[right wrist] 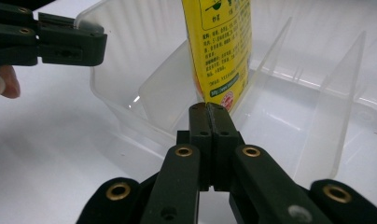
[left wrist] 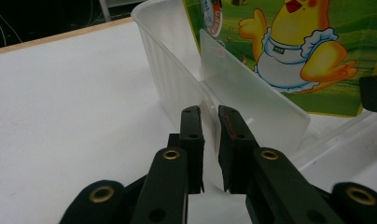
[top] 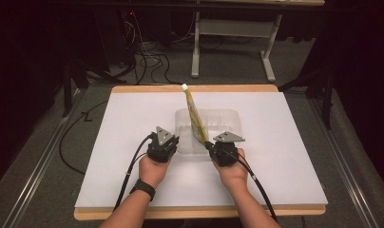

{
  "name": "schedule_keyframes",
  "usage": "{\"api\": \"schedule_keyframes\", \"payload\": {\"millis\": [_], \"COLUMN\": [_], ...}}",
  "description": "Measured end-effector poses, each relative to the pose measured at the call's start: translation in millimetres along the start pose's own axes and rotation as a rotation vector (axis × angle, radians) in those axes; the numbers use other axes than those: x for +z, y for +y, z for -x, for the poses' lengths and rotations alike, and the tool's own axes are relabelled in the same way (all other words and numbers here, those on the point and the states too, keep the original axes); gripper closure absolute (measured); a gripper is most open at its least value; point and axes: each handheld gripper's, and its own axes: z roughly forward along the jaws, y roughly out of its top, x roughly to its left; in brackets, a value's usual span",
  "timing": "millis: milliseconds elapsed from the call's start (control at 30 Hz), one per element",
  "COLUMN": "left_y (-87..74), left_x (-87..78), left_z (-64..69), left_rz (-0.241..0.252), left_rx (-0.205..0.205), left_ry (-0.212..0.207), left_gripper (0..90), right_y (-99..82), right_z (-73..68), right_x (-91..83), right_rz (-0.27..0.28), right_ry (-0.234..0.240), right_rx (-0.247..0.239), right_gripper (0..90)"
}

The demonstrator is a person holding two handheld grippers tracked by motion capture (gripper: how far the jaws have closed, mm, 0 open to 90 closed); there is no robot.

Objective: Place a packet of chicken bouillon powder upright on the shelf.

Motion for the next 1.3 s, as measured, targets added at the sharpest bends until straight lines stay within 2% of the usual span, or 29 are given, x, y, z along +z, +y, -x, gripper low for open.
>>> {"api": "schedule_keyframes", "payload": {"millis": [100, 200, 267, 367, 433, 533, 567, 633, 667, 700, 800, 933, 1033, 1300], "left_y": [-0.1, 0.0, 0.2, 0.3, 0.4, 0.4, 0.4, 0.4, 0.4, 0.4, -0.4, -1.9, -3.3, -3.9], "left_x": [0.0, -0.2, -0.3, -0.7, -0.9, -1.2, -1.3, -1.7, -1.8, -2.1, -3.7, -5.8, -6.7, -6.4], "left_z": [-0.3, -0.1, 0.3, 1.3, 2.1, 2.2, 2.3, 2.6, 2.7, 2.8, 4.9, 6.7, 7.4, 9.0], "left_rz": [-0.001, -0.003, -0.004, -0.008, -0.008, -0.010, -0.011, -0.012, -0.012, -0.015, -0.016, -0.015, -0.013, -0.011], "left_rx": [0.002, 0.002, 0.000, -0.004, -0.006, -0.007, -0.007, -0.007, -0.009, -0.010, -0.011, -0.011, -0.005, -0.003], "left_ry": [0.000, 0.002, 0.005, 0.010, 0.015, 0.015, 0.015, 0.017, 0.017, 0.016, 0.019, 0.013, 0.008, -0.022], "left_gripper": [81.7, 81.8, 81.8, 81.7, 81.6, 81.3, 81.2, 81.0, 81.0, 81.0, 80.7, 79.9, 78.6, 63.5], "right_y": [0.6, 2.9, 6.9, 14.5, 20.8, 35.6, 42.3, 49.8, 51.8, 52.1, 46.5, 36.5, 29.3, 23.8], "right_z": [-1.2, -3.2, -3.3, -1.6, -2.7, -7.7, -10.6, -13.3, -12.6, -11.6, -8.2, -4.2, -4.2, -6.4], "right_x": [-2.6, -7.2, -10.1, -13.4, -15.3, -19.3, -20.4, -21.2, -20.8, -21.4, -25.1, -29.5, -31.3, -31.5], "right_rz": [0.033, 0.077, 0.112, 0.156, 0.174, 0.220, 0.232, 0.238, 0.230, 0.229, 0.224, 0.228, 0.228, 0.227], "right_ry": [0.019, 0.034, 0.037, 0.046, 0.045, 0.059, 0.051, 0.012, 0.017, 0.004, 0.009, 0.025, 0.030, 0.032], "right_rx": [0.009, 0.010, 0.012, 0.044, 0.039, 0.036, 0.021, 0.003, 0.006, 0.003, 0.007, 0.051, 0.057, 0.061], "right_gripper": [87.2, 76.5, 71.5, 65.7, 64.1, 64.9, 67.6, 78.8, 88.5, 90.0, 90.0, 90.0, 90.0, 88.2]}}
